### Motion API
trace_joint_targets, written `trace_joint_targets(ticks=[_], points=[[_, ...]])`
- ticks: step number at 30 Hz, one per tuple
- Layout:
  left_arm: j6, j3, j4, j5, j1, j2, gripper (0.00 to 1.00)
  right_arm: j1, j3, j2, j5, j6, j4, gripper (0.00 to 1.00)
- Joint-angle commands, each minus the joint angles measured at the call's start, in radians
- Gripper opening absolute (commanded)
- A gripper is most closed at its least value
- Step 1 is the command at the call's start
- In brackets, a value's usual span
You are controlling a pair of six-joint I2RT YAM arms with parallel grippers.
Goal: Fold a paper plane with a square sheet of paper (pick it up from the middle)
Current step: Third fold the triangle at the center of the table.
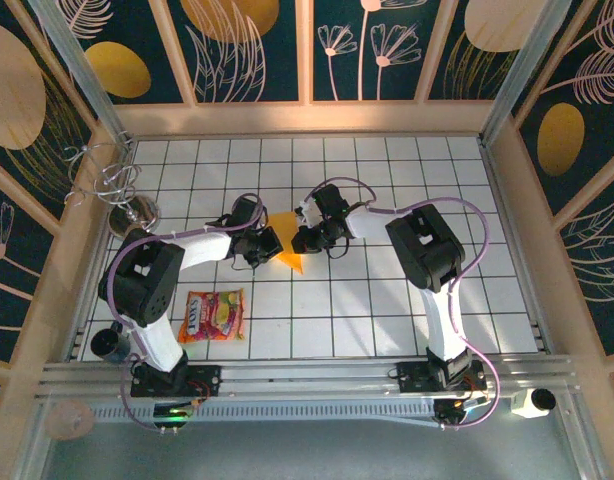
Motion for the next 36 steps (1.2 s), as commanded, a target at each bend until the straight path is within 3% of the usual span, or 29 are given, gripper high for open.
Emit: trace_joint_targets(ticks=[1, 21, 32, 36], points=[[-0.011, -0.014, -0.025, -0.013, -0.003, 0.019, 0.10, 0.004, 0.011, 0.036, 0.046, 0.004, -0.046, 0.05], [-0.013, -0.021, -0.016, -0.023, -0.003, 0.048, 0.09, 0.004, 0.035, 0.028, 0.034, 0.020, -0.054, 0.05], [-0.017, -0.032, -0.020, -0.040, -0.003, 0.057, 0.09, -0.024, 0.026, -0.058, 0.008, 0.103, -0.035, 0.21], [-0.023, -0.031, -0.019, -0.045, -0.003, 0.059, 0.09, -0.040, -0.006, -0.117, 0.033, 0.151, -0.009, 0.32]])
